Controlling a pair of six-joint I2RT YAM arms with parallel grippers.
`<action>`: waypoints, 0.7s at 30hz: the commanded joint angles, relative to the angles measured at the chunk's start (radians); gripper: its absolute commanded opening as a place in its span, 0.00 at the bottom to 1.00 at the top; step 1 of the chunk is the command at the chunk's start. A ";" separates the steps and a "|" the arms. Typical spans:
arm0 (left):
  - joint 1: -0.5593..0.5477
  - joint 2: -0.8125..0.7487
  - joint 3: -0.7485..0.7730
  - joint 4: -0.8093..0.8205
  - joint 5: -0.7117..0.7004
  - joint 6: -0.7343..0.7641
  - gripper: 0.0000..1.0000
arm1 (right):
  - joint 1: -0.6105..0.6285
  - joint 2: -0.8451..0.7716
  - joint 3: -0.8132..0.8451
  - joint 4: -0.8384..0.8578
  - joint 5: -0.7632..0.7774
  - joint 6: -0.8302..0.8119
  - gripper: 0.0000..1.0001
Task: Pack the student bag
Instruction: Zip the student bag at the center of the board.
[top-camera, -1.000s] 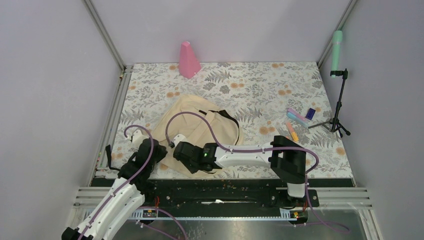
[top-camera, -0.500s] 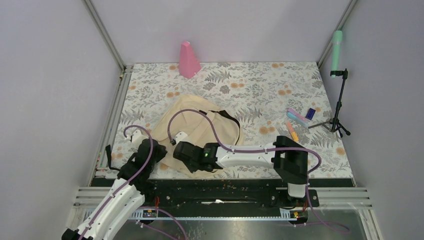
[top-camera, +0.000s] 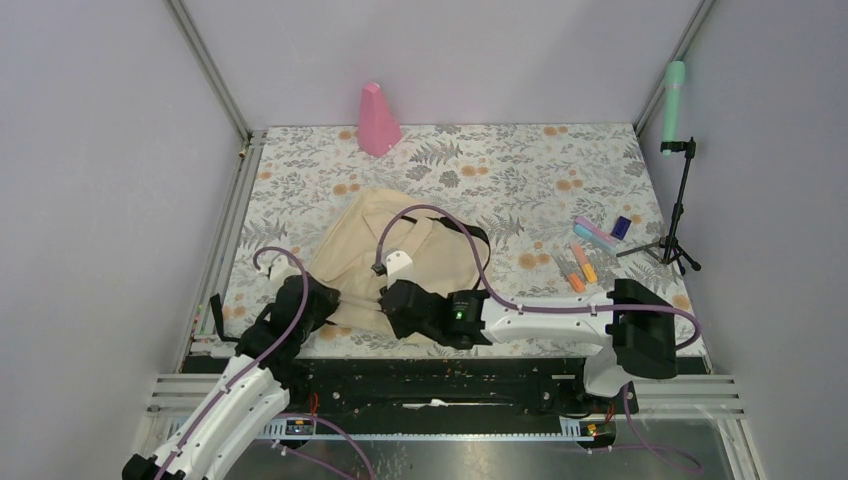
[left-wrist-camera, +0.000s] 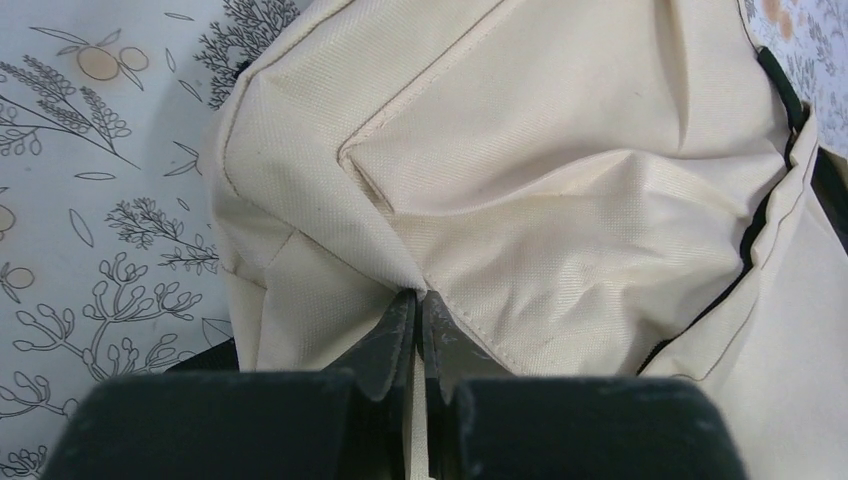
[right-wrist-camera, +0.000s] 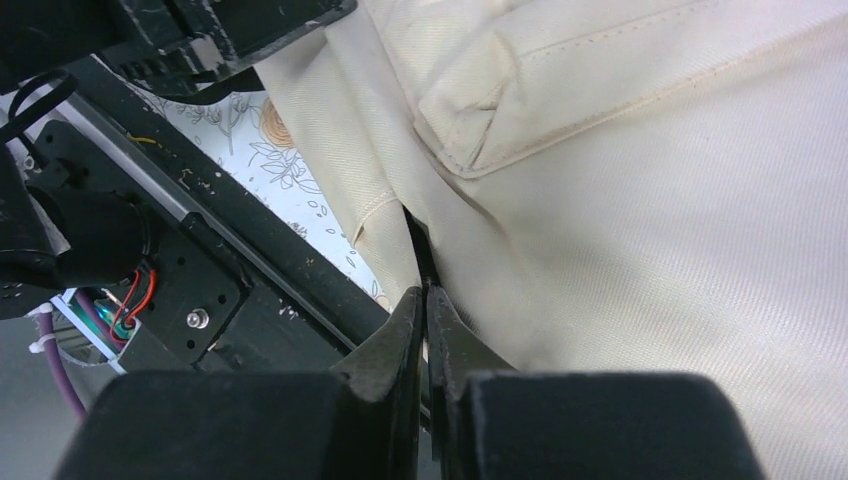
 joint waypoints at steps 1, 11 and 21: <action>0.034 0.009 0.017 0.003 -0.096 0.041 0.00 | 0.001 -0.096 -0.058 -0.048 0.119 0.059 0.00; 0.048 -0.021 -0.002 0.018 -0.087 0.044 0.00 | -0.027 -0.137 -0.149 -0.047 0.139 0.185 0.02; 0.051 -0.061 -0.006 0.015 -0.082 0.063 0.00 | -0.080 -0.180 -0.201 -0.036 0.105 0.229 0.32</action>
